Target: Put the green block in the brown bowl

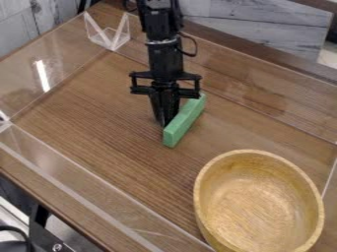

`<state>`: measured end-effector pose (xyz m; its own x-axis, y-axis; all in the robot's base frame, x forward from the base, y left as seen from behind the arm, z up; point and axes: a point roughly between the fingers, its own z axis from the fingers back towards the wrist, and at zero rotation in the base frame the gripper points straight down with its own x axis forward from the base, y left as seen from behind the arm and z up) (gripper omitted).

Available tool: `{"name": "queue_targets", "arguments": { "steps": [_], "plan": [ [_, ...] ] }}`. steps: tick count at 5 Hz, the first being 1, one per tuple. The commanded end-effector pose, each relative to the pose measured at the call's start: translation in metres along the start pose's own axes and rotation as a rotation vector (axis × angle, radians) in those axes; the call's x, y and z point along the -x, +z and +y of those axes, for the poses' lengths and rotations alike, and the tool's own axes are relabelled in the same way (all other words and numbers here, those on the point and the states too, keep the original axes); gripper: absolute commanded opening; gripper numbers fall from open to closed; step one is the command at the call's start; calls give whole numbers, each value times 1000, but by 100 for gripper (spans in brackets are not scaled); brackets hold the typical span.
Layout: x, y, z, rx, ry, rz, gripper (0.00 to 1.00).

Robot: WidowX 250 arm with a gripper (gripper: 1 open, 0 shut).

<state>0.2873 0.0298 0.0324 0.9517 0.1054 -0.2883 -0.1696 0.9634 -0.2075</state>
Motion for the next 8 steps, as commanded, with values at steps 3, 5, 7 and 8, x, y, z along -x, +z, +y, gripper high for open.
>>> {"name": "queue_targets", "arguments": {
  "steps": [3, 5, 7, 8],
  "plan": [
    [13, 62, -26, 5, -88, -15, 0],
    [14, 86, -38, 6, -120, -66, 0],
    [4, 83, -37, 0, -146, -119, 100],
    [1, 67, -37, -6, -162, -126, 100]
  ]
}}
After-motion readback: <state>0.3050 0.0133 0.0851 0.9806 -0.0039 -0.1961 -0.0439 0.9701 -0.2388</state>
